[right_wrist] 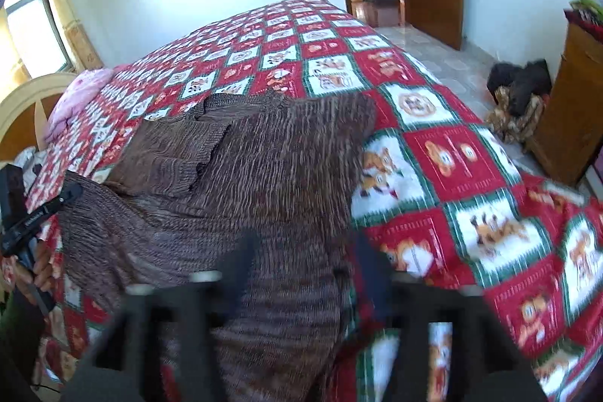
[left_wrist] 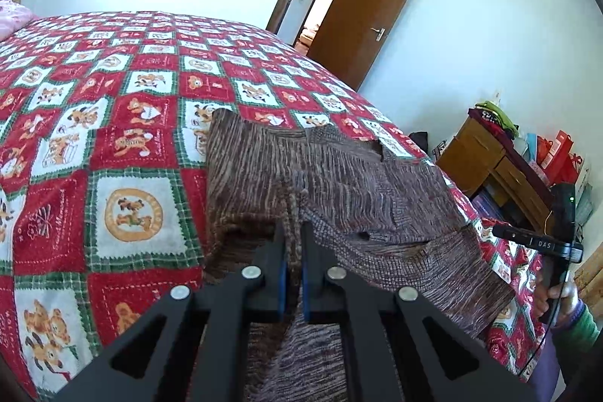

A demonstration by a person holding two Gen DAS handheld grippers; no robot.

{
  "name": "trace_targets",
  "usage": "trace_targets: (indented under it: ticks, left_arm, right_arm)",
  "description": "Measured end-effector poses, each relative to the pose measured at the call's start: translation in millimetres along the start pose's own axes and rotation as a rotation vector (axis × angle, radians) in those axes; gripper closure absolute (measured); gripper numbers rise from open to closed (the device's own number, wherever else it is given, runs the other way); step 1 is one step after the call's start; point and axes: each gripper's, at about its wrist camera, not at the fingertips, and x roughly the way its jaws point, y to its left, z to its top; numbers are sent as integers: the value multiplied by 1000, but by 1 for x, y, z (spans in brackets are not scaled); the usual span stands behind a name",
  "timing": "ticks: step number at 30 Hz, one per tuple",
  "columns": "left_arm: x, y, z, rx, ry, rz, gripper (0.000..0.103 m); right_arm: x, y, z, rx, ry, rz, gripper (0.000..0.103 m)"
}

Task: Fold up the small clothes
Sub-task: 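Fold the hem toward the collar with both grippers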

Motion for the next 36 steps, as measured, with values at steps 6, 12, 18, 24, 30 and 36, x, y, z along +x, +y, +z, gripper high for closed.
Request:
trace_targets:
  ticks: [6, 12, 18, 24, 30, 36]
  left_arm:
    - [3, 1, -1, 8, 11, 12, 97]
    - [5, 2, -3, 4, 27, 26, 98]
    - [-6, 2, -1, -11, -4, 16, 98]
    - [-17, -11, 12, 9, -43, 12, 97]
    - [-6, -12, 44, 17, -60, 61, 98]
    - [15, -1, 75, -7, -73, 95, 97]
  right_arm:
    - [40, 22, 8, -132, 60, -44, 39]
    - [53, 25, 0, -145, 102, -94, 98]
    - [-4, 36, 1, -143, -26, -119, 99]
    - [-50, 47, 17, -141, -149, -138, 99]
    - [-39, 52, 52, -173, -181, -185, 99]
    - [-11, 47, 90, -187, -196, -232, 99]
